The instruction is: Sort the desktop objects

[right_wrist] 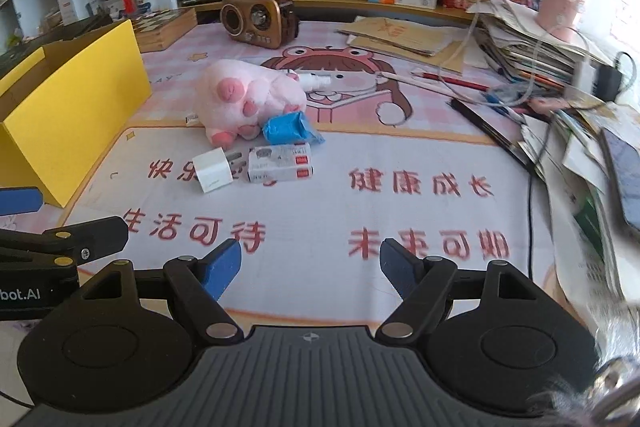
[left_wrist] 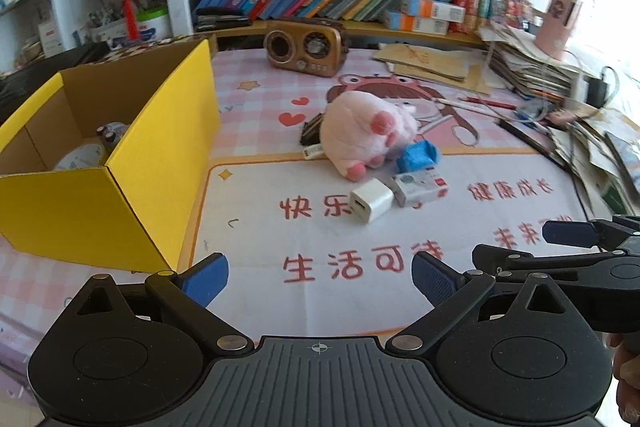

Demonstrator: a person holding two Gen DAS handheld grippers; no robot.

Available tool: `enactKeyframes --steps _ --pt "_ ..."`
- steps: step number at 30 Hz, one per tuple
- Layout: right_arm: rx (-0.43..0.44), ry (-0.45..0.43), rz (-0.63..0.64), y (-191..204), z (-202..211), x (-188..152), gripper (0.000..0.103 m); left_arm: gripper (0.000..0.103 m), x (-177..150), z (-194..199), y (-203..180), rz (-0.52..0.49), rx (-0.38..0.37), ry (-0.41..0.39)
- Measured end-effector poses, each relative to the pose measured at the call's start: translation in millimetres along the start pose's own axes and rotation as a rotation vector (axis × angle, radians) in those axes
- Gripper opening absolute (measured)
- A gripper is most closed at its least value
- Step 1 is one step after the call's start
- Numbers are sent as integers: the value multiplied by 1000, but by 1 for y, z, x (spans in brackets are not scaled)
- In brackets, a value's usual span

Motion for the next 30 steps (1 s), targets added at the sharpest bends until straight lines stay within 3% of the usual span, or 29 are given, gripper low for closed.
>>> enactKeyframes --steps 12,20,23,24,30 --pt "94 18 65 1 -62 37 71 100 17 -8 0 46 124 13" --pt "83 25 136 12 -92 45 68 100 19 -11 2 45 178 38" --pt "98 26 128 10 -99 47 61 100 20 -14 0 41 180 44" --pt "106 20 125 8 -98 48 52 100 21 -15 -1 40 177 45" --pt "136 13 81 -11 -90 48 52 99 26 -31 -11 39 120 59"
Point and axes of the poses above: each gripper's, at about its wrist camera, not at the fingertips, and z roughly against the way its jaws point, y to its left, x to its top, the point moved 3 cm from there along -z, roughly the way its jaws point, and after that the axes turned 1 degree about x, right-handed, at the moved point
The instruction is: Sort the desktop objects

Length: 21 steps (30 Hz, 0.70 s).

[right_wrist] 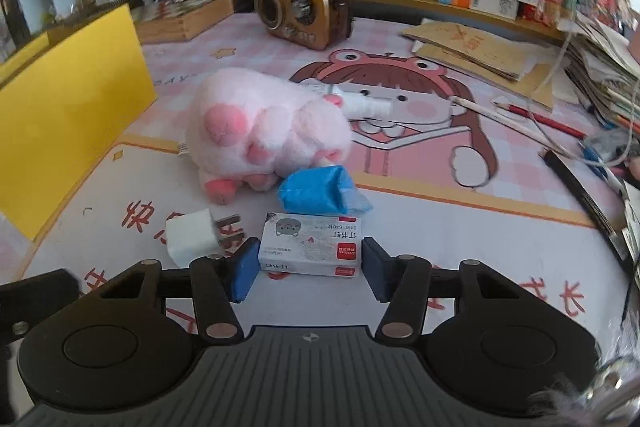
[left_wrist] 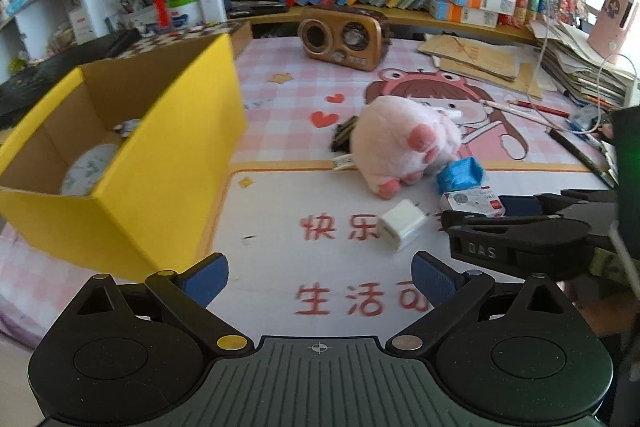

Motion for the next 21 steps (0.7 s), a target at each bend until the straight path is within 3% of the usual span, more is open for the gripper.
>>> enactKeyframes --steps 4,7,12,18,21 --pt "-26 -23 -9 -15 16 -3 52 98 6 -19 -14 -3 -66 11" --pt "-49 -33 -11 -26 26 -6 52 93 10 -38 -27 -2 -68 30" --pt "-69 -31 -2 -40 38 -11 52 73 15 -61 -41 38 -88 60" --pt "-49 -25 7 -44 43 -15 52 46 20 -70 -55 7 -70 42" --pt "-38 -24 8 -43 43 -16 52 41 18 -72 -58 -16 -62 47"
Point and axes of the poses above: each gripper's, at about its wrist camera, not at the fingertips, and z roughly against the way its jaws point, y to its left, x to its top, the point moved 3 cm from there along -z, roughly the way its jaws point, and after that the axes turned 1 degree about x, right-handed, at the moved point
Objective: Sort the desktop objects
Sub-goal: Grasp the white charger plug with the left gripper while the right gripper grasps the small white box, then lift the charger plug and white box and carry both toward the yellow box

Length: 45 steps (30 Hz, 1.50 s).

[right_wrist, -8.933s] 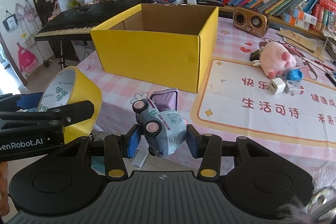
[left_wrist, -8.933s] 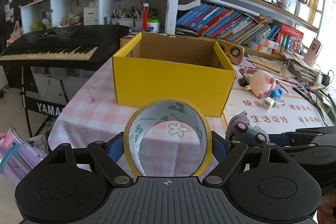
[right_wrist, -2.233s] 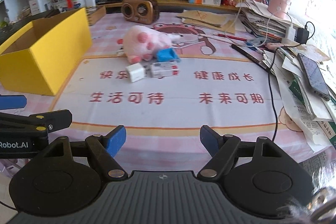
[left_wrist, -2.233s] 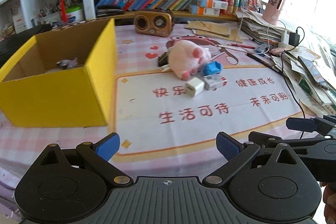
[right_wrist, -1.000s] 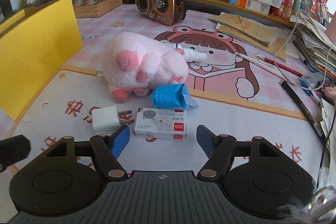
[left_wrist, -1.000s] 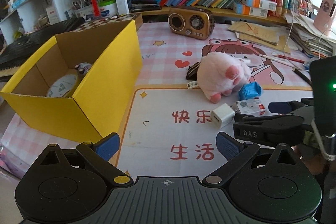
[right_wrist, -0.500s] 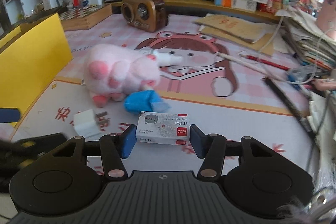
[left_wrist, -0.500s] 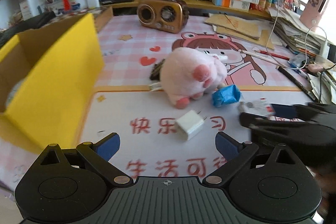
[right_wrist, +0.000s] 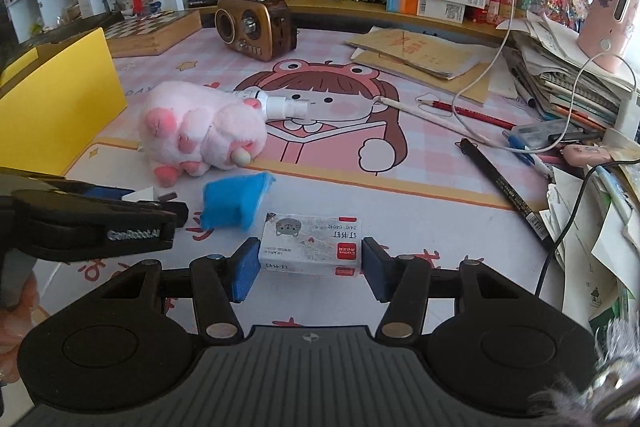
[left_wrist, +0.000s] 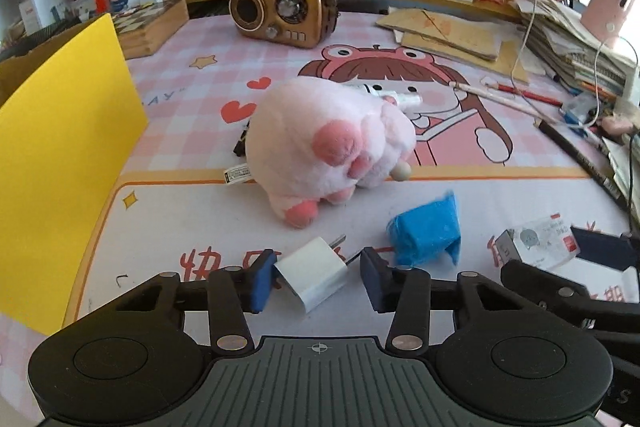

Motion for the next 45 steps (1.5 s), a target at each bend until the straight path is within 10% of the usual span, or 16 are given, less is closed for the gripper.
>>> enactKeyframes --steps 45 --pt "43 -17 57 147 76 -38 52 36 -90 147 127 34 -127 -168"
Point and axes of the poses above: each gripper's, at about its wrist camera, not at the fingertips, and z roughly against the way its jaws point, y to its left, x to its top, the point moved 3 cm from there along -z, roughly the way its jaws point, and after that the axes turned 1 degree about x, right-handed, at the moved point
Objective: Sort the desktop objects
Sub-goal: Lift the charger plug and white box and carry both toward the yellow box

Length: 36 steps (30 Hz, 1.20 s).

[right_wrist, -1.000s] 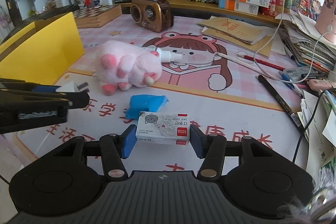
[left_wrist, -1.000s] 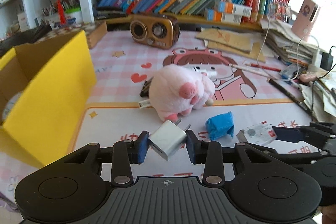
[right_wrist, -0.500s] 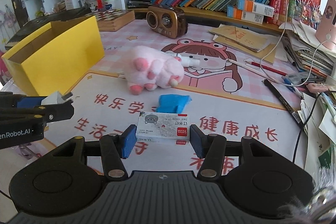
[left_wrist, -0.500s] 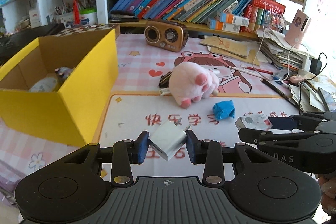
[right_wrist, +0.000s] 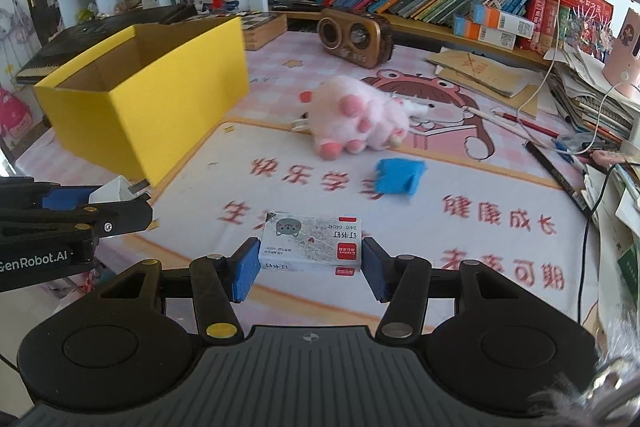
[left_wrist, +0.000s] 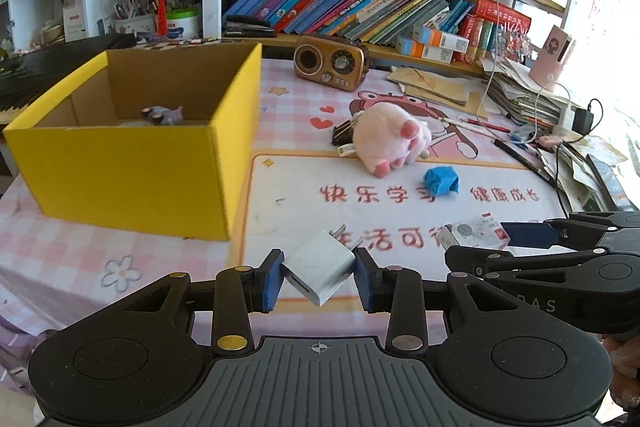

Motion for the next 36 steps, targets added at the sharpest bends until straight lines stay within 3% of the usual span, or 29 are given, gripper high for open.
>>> enactKeyframes --steps 16,36 --pt "0 9 -30 93 22 -32 52 36 -38 47 64 -20 -48 19" --pt "62 19 85 171 22 -29 52 36 -59 82 125 46 -2 -16"
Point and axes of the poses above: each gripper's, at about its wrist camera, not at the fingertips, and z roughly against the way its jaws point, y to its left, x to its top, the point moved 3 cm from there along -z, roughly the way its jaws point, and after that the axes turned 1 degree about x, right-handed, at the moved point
